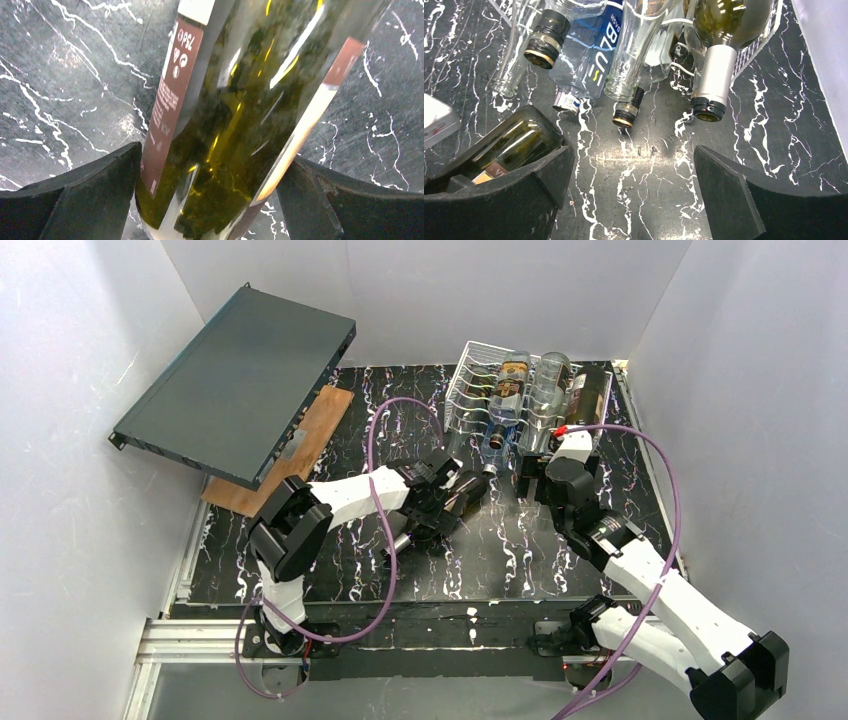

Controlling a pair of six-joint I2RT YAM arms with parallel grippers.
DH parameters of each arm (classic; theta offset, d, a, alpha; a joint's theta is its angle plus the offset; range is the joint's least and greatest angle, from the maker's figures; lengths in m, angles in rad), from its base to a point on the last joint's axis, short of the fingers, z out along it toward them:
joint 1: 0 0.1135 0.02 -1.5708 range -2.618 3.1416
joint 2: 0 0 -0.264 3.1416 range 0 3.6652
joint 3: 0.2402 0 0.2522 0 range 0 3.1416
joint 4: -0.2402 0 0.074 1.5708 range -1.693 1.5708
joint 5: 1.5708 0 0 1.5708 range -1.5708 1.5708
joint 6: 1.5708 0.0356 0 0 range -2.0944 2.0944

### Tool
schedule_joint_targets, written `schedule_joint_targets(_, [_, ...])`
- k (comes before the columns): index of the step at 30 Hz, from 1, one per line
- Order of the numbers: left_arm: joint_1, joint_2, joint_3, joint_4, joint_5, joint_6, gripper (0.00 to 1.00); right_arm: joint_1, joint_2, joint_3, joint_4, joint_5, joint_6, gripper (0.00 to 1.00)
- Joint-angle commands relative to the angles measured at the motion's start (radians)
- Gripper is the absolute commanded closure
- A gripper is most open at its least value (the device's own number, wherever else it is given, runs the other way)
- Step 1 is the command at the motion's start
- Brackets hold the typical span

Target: Put the wine bottle on the wine rack

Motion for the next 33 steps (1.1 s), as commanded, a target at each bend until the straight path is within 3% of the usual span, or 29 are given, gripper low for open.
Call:
schedule_joint_targets(1, [-0.011, 0.021, 0.058, -0.024, -0.034, 0.014, 0.02, -0.007, -0.024, -0.006, 0.043, -0.045, -0.005, 0.02])
schedule_joint_targets(5, [-0.023, 0.03, 0.07, -0.024, -0.04, 0.01, 0.08, -0.009, -0.027, -0.021, 0.047, -0.046, 0.002, 0.02])
schedule_joint_targets(9, [-0.04, 0.025, 0.075, -0.025, -0.04, 0.013, 0.24, -0.011, -0.038, -0.026, 0.052, -0.043, -0.007, 0.02])
schedule_joint_targets(23, [-0.082, -0.151, 0.023, -0.039, -0.031, -0.011, 1.0, -0.015, -0.071, -0.033, 0.052, -0.021, -0.027, 0.02])
schedule_joint_targets(33, [-0.082, -0.247, 0.081, -0.116, -0.091, -0.02, 1.0, -0.017, -0.073, -0.022, 0.062, -0.013, -0.037, 0.02])
